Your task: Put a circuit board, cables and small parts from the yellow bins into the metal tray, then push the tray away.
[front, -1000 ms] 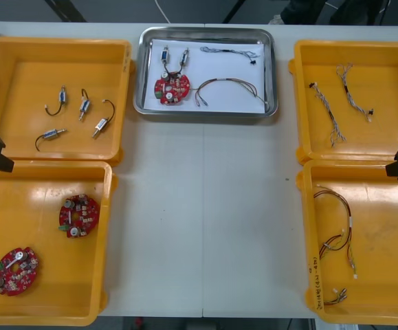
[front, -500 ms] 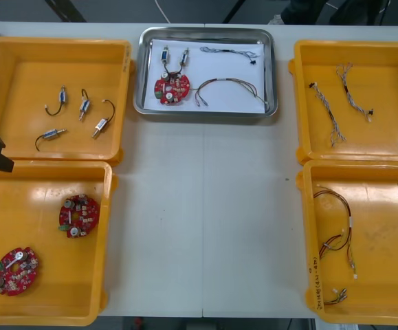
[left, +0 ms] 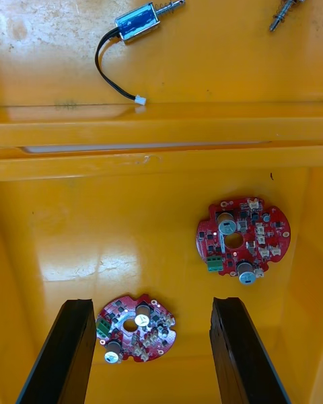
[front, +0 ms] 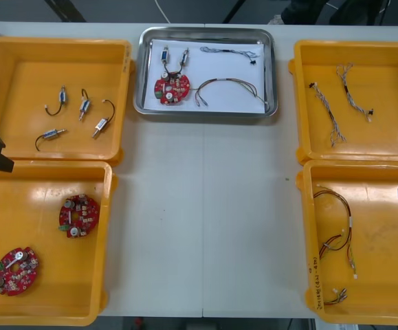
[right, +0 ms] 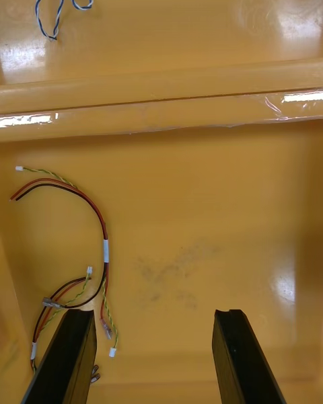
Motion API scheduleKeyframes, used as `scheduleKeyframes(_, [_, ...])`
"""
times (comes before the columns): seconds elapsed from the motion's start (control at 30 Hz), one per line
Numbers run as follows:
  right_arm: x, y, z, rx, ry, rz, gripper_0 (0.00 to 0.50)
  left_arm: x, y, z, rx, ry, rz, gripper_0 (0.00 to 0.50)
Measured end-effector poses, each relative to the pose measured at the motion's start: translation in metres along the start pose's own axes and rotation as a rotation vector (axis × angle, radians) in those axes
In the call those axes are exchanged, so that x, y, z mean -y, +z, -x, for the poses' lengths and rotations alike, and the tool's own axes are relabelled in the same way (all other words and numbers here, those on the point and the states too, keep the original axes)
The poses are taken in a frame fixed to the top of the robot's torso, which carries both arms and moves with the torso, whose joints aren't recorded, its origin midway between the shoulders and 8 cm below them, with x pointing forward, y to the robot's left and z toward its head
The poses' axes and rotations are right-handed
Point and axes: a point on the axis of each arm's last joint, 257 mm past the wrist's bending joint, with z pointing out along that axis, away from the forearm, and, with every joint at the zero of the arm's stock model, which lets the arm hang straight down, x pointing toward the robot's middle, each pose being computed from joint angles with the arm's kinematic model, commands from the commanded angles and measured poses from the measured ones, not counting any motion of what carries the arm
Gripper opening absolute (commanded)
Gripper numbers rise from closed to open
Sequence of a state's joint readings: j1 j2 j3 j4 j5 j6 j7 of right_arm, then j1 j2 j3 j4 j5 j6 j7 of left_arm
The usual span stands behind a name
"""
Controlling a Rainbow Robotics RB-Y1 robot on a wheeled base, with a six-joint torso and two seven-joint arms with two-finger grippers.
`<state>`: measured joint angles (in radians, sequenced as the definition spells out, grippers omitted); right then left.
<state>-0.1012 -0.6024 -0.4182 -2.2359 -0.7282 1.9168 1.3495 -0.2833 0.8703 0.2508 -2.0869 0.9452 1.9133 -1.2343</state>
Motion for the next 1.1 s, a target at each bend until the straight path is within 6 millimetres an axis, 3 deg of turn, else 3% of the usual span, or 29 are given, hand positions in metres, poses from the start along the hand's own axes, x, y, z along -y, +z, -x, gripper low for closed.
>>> scheduleKeyframes(1.1, [0.0036,0.0007,-0.0014,-0.002,0.006,-0.012,0.500,0.0000,0.0000,0.0000,0.000,0.000,0.000,0.500])
